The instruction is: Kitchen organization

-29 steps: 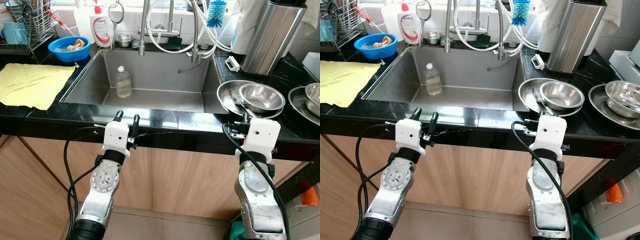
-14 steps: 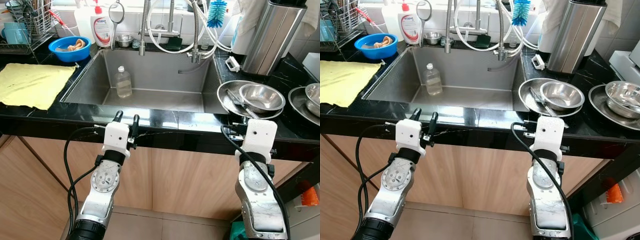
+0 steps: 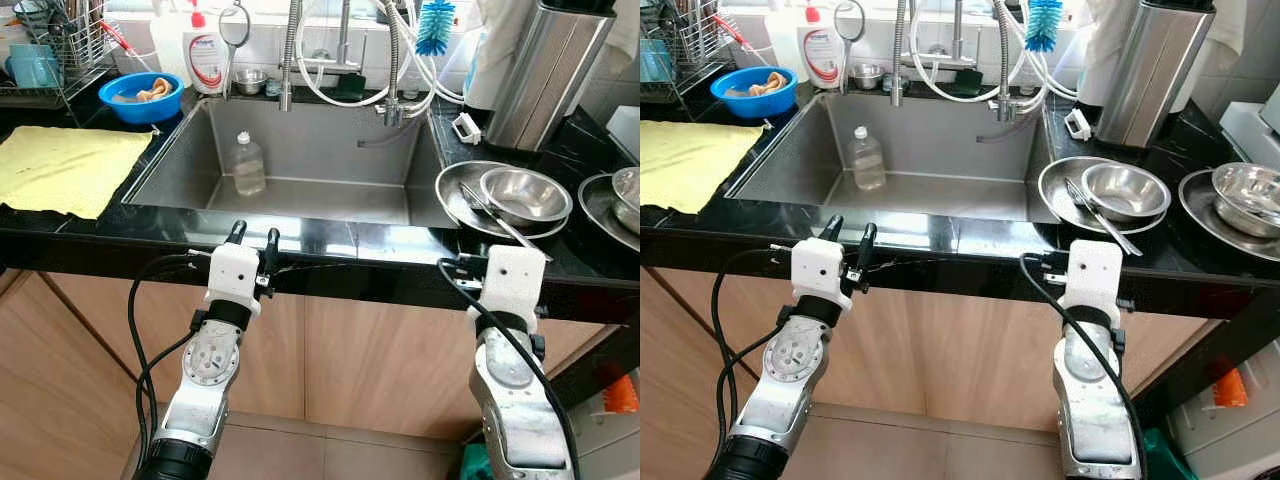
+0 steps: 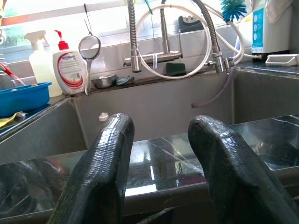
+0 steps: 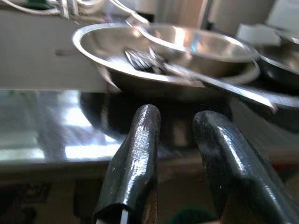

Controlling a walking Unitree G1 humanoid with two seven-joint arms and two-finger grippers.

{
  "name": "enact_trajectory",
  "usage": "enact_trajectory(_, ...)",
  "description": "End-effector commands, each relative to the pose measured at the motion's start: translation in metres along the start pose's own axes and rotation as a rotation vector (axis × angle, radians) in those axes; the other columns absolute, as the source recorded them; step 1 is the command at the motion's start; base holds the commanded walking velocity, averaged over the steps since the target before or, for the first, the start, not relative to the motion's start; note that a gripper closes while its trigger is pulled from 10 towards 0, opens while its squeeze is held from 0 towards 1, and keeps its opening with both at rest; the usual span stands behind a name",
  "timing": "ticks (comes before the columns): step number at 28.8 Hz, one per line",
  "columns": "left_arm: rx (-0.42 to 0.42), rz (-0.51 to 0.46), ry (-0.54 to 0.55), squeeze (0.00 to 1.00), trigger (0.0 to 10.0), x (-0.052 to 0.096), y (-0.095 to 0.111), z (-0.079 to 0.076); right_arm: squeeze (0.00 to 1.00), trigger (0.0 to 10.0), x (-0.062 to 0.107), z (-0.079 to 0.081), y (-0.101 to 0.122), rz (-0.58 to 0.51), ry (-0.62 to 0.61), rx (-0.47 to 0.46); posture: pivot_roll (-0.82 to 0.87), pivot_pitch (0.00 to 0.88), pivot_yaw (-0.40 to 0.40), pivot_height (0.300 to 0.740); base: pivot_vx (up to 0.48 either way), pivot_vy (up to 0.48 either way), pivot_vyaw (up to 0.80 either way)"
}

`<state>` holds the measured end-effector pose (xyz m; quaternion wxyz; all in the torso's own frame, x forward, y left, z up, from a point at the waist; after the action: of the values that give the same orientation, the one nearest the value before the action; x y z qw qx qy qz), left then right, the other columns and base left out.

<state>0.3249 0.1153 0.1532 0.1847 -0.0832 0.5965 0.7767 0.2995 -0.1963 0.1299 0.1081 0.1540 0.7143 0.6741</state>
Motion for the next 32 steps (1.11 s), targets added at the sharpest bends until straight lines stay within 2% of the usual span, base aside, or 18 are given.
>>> enact_trajectory(1, -0.001, -0.003, -0.01, 0.0, 10.0, 0.0, 0.0, -0.003, 0.0, 10.0, 0.0, -0.004, -0.004, 0.025, -0.023, -0.017, -0.16, 0.0, -0.038, 0.706, 0.0, 0.0, 0.0)
enact_trajectory(21, -0.001, 0.007, 0.001, 0.0, 10.0, 0.001, -0.003, -0.002, 0.0, 10.0, -0.001, -0.007, 0.011, -0.038, -0.052, -0.052, -0.15, 0.0, -0.043, 0.706, 0.0, 0.0, 0.0)
enact_trajectory(26, 0.001, 0.008, 0.003, 0.0, 10.0, 0.001, -0.003, -0.002, 0.0, 10.0, -0.002, -0.009, 0.021, -0.094, -0.064, -0.053, -0.15, 0.0, -0.047, 0.706, 0.0, 0.0, 0.0)
enact_trajectory(32, 0.002, 0.009, 0.005, 0.0, 10.0, 0.002, -0.004, -0.002, 0.0, 10.0, -0.003, -0.009, 0.024, -0.111, -0.065, -0.058, -0.15, 0.0, -0.048, 0.706, 0.0, 0.0, 0.0)
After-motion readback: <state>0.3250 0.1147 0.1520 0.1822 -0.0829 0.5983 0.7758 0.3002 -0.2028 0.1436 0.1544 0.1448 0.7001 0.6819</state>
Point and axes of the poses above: a point about 5 cm out from each wrist's last joint towards the gripper, its own x axis pointing back from the gripper into the wrist, its own y axis along the axis of the wrist's last joint, z = x × y, the point moved 3 cm from there along -x, pointing out of the wrist towards the gripper, and after that the axes turned 6 degrees about -x, right-handed, at the moved point
